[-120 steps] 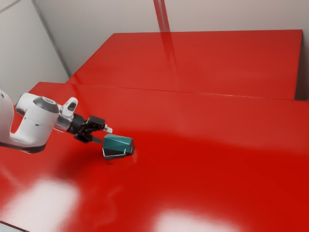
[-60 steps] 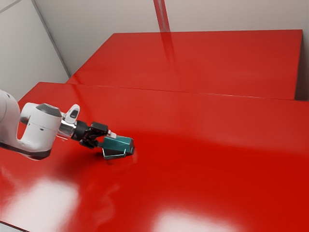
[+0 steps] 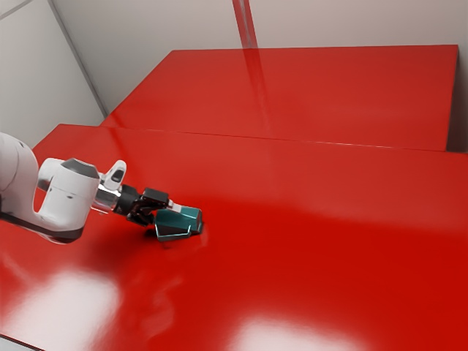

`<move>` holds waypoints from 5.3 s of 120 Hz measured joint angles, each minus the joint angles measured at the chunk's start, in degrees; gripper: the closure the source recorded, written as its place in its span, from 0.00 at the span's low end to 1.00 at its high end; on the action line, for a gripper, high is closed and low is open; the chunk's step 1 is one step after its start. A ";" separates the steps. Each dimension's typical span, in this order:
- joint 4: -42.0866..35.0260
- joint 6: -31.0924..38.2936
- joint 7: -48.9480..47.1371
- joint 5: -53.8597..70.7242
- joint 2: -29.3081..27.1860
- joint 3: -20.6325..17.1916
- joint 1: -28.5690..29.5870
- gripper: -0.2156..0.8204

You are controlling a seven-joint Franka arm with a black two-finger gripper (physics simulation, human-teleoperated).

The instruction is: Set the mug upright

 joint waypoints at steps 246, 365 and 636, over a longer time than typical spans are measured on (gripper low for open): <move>20.85 -6.40 -26.97 72.14 -4.05 -13.79 -1.70 0.94; 10.88 7.35 -40.50 74.10 -0.51 -14.82 -1.94 0.94; 22.72 1.93 -43.39 72.55 -1.51 -14.91 -1.61 0.44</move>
